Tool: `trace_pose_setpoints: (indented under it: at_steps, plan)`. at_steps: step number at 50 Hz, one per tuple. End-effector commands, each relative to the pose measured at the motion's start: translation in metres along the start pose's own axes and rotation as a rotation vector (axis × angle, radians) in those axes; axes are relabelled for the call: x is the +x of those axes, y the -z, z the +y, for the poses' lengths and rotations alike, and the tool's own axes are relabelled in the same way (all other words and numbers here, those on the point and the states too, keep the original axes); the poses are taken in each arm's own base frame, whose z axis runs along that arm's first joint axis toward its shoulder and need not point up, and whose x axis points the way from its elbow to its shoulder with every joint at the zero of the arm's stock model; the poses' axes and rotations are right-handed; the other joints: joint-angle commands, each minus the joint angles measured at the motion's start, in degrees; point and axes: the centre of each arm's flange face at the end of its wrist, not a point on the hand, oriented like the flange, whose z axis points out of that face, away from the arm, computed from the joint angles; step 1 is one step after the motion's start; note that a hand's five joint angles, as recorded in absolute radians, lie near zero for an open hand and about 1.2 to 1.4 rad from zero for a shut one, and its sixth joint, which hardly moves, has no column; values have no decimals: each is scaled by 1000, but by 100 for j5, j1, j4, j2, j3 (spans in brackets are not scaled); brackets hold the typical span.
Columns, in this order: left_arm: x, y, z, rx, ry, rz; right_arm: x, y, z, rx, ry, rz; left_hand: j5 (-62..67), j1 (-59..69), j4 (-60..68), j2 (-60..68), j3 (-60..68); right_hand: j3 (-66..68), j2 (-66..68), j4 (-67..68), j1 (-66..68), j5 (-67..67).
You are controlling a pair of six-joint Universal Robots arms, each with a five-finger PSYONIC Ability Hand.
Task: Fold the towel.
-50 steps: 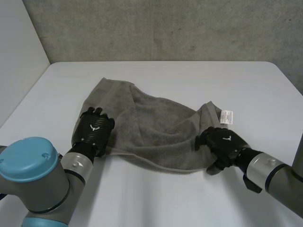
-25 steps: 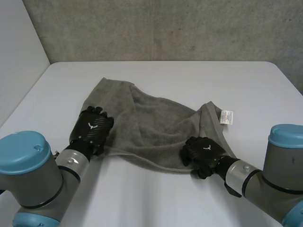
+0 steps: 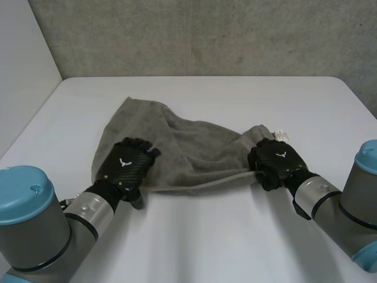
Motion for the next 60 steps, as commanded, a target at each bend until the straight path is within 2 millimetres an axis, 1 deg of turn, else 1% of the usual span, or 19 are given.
trace_pose_setpoints:
  at_steps: [1, 6, 10, 12, 13, 15, 20, 22, 24, 25, 27, 31, 43, 50, 52, 57, 58, 59, 60]
  plan:
    - [12, 5, 2, -18, 4, 89, 2, -1, 0, 1, -64, 8, -179, -503, -336, -328, -298, -249, 724, -437, 473, 361]
    - [12, 2, 4, -17, -5, 81, 1, -1, -1, 2, -75, 5, -112, -436, -336, -261, -298, -249, 724, -437, 473, 361]
    - [7, -4, 12, -48, 2, 51, 4, 0, -3, 8, -84, 7, -95, -419, -336, -244, -298, -249, 724, -437, 473, 361]
    - [-3, -13, 19, -79, -1, -14, 4, 0, -3, 8, -92, 7, -78, -402, -336, -227, -298, -249, 724, -437, 473, 361]
    - [-3, -13, 19, -79, -1, -14, 4, 0, -3, 8, -103, 7, -78, -402, -336, -227, -298, -249, 724, -437, 473, 361]
    - [-16, -22, 23, -96, 1, -82, 5, 0, -4, 9, -110, 7, -11, -335, -336, -161, -298, -249, 724, -437, 473, 361]
    - [-29, -34, 34, -116, 6, -129, 5, 0, -4, 8, -113, 8, 174, -150, -336, 25, -298, -249, 724, -437, 473, 361]
    - [-35, -37, 35, -115, 3, -146, 5, 0, -4, 8, -113, 6, 393, 69, -336, 244, -298, -249, 724, -437, 473, 361]
    - [-44, -41, 36, -112, -5, -177, 5, 0, -4, 7, -113, 6, 1113, 789, -336, 963, -298, -249, 724, -437, 473, 361]
    - [-44, -41, 36, -112, -5, -177, 5, 0, -4, 7, -113, 6, 1116, 793, -336, 967, -298, -249, 724, -437, 473, 361]
    - [-54, -44, 36, -109, -11, -217, 6, 0, -5, 8, -114, 11, 1786, 1462, -336, 1636, -298, -249, 724, -437, 473, 361]
    - [-58, -47, 33, -94, -17, -238, 9, 0, -6, 14, -114, 19, 2343, 2019, -336, 2193, -298, -249, 724, -437, 473, 361]
    - [-78, -51, 41, -112, -4, -292, 34, 3, -15, 42, -124, 89, 2798, 2474, -336, 2648, -298, -249, 724, -437, 473, 361]
    - [-84, -52, 41, -110, -2, -307, 38, 5, -18, 50, -125, 102, 3118, 2794, -336, 2969, -298, -249, 724, -437, 473, 361]
    - [-86, -52, 41, -110, -2, -312, 44, 7, -22, 64, -125, 120, 3219, 2895, -336, 3070, -298, -249, 724, -437, 473, 361]
    - [-92, -53, 41, -108, 2, -326, 50, 10, -24, 71, -129, 137, 4476, 4152, -336, 4327, -298, -249, 724, -437, 473, 361]
    - [-92, -53, 41, -108, 2, -326, 50, 10, -24, 71, -130, 137, 4481, 4157, -336, 4331, -298, -249, 724, -437, 473, 361]
    - [-93, -54, 42, -109, 3, -325, 50, 10, -24, 71, -133, 133, 5147, 4823, -336, 4997, -298, -249, 724, -437, 473, 361]
    - [-94, -55, 41, -107, 5, -324, 49, 10, -23, 69, -136, 127, 6419, 6095, -336, 6270, -298, -249, 724, -437, 473, 361]
